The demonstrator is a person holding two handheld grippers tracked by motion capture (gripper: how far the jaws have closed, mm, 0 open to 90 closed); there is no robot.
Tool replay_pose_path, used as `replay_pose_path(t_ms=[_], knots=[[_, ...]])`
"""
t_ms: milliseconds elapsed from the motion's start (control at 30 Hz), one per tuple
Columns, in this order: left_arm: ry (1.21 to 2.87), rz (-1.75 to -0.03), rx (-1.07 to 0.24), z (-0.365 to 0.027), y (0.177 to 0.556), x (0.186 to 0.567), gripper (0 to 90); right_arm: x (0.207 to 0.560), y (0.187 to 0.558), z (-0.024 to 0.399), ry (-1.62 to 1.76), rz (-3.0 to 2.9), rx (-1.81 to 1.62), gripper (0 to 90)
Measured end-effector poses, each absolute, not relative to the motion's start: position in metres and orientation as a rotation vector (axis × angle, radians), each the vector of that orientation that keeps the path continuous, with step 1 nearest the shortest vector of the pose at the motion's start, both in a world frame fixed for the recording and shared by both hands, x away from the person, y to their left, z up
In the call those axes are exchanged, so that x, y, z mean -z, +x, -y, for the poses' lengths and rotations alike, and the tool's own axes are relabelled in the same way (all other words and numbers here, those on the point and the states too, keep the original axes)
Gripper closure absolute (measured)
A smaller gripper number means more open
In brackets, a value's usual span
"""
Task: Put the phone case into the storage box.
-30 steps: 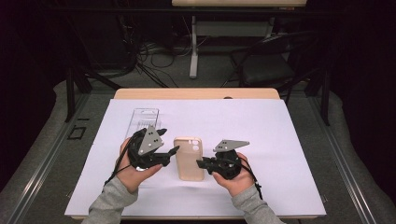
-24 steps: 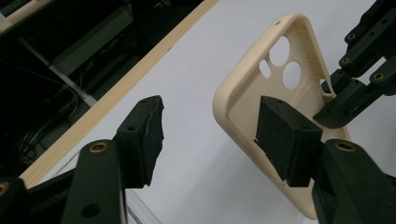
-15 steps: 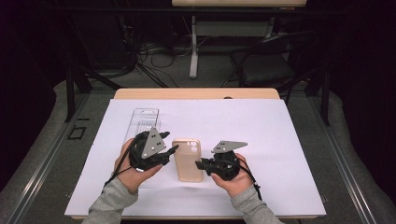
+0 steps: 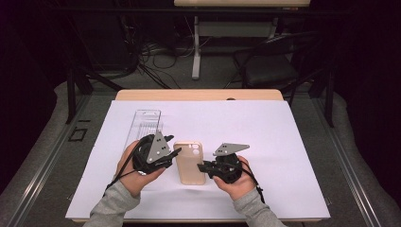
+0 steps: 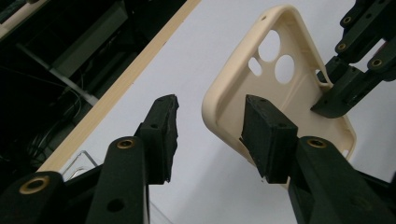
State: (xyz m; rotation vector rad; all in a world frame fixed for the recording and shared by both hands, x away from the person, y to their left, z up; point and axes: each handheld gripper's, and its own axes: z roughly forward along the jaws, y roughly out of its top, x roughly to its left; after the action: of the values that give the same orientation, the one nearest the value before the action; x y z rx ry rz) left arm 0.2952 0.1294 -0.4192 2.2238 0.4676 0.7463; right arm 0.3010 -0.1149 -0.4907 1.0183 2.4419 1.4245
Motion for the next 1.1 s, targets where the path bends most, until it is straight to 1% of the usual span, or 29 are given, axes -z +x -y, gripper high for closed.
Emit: replay_pose_path(t_ms=[500, 700, 1100], knots=[[2.261, -0.423, -0.749, -0.1258, 0.2932, 0.4195, 67.8, 0.4918, 0.2997, 0.1118, 1.006, -2.460, -1.410, 81.0], [2.276, -0.413, -0.779, -0.1249, 0.2926, 0.4201, 70.4, 0.4930, 0.2994, 0.1102, 0.997, -2.466, -1.406, 81.1], [2.295, -0.408, -0.781, -0.1241, 0.2925, 0.4211, 74.7, 0.4932, 0.2989, 0.1094, 0.999, -2.478, -1.406, 81.1]])
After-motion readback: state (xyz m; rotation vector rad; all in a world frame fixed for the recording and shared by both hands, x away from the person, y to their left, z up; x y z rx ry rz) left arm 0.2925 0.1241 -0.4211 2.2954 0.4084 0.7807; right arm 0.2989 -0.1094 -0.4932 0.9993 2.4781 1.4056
